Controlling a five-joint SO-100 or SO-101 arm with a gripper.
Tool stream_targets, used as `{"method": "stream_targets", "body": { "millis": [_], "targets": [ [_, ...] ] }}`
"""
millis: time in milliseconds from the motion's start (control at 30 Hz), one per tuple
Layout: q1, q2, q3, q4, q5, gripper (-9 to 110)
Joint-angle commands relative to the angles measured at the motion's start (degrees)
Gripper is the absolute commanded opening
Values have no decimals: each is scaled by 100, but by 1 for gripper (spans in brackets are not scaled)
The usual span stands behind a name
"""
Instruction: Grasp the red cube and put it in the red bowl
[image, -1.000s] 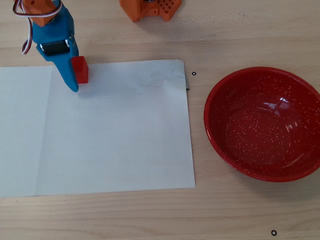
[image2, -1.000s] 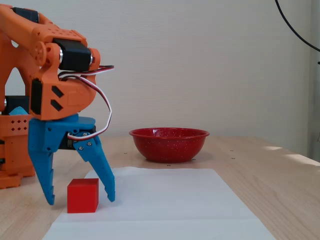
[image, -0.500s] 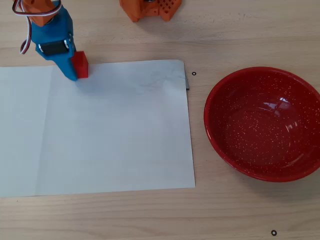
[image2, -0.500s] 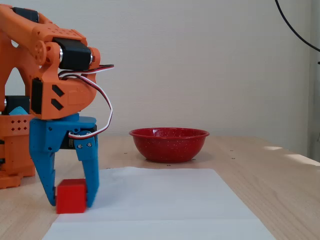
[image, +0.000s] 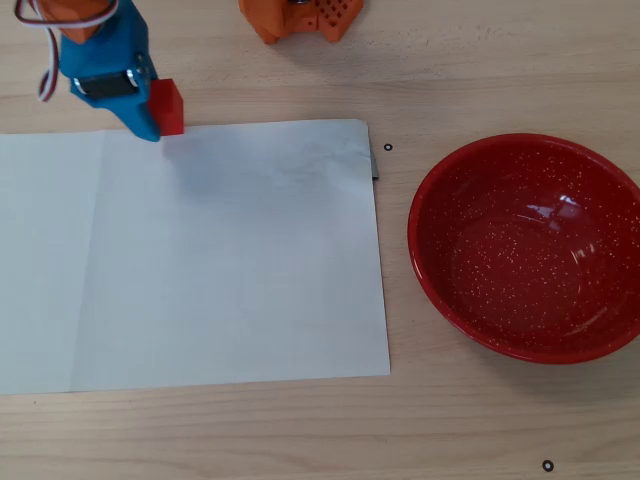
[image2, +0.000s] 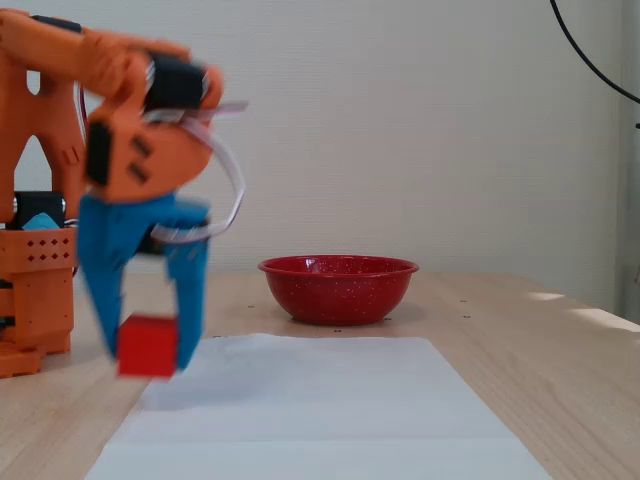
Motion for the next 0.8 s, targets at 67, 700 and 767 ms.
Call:
{"method": "stream_targets", "body": {
  "millis": [67,700,767],
  "targets": [
    [396,272,-1714,1055,-598,0],
    [2637,562,-4008,2241,-2522,0],
    [3032,624,-4140,2241,-2751,0]
  ]
}}
